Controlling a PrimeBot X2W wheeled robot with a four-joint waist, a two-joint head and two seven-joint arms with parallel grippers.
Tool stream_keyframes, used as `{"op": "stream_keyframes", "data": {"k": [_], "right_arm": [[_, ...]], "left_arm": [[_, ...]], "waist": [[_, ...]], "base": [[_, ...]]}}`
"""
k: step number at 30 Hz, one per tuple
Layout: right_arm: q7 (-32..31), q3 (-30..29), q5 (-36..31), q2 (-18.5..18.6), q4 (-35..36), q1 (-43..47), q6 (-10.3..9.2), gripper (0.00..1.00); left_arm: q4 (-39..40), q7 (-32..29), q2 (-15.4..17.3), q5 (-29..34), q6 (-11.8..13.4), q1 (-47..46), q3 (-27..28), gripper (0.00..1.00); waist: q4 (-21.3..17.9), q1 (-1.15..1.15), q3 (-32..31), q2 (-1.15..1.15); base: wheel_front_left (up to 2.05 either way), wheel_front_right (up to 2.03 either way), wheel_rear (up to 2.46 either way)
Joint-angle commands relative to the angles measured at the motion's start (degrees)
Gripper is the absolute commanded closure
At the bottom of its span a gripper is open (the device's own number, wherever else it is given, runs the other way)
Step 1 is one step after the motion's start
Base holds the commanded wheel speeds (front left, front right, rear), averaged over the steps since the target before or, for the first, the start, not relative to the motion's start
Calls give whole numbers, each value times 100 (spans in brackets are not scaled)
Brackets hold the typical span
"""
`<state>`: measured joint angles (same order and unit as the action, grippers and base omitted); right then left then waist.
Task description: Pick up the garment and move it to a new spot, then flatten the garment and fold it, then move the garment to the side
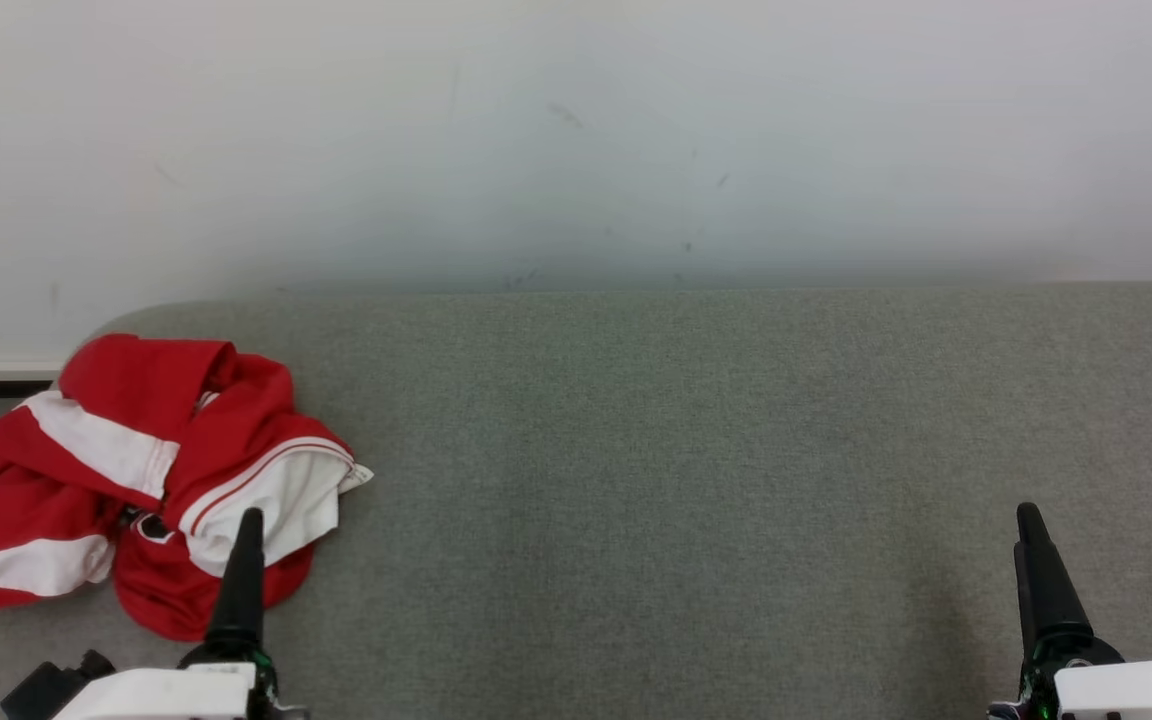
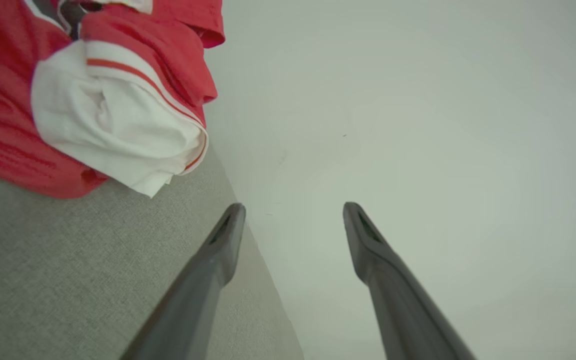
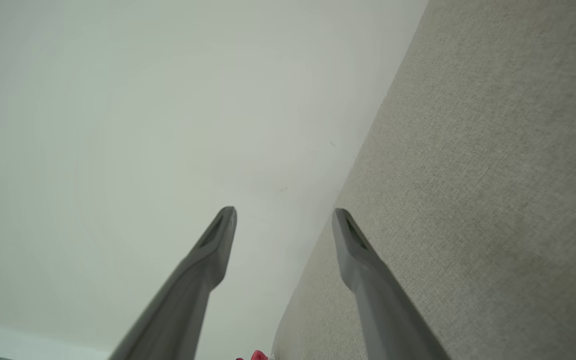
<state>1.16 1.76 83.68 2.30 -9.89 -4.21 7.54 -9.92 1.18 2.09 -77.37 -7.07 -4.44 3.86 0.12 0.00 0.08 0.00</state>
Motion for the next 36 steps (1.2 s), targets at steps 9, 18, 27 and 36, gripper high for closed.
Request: {"op": "stream_keyframes", "data": {"k": [9,18,27,36], "right_arm": [[228,203,-1007,75,271,-85,-3,0],[401,283,-2155,102,363,-63,-4,0],[564,292,-3397,84,373,-10,-4,0],[705,363,-4469,66,203,13,-5,0]], "left_arm": [[253,230,57,1280,-31,-76,-39,0],[328,401,63,2412,-35,-20,-103,0],[326,563,70,3573,26,23,-186,0],[276,704,75,4561,144,18,-321,0]], "waist": [[13,0,-18,0],[12,0,-31,0],[5,0,-54,0],[-4,0,-86,0]], "base": [[0,0,0],[0,0,0],[0,0,0],[0,0,0]]}}
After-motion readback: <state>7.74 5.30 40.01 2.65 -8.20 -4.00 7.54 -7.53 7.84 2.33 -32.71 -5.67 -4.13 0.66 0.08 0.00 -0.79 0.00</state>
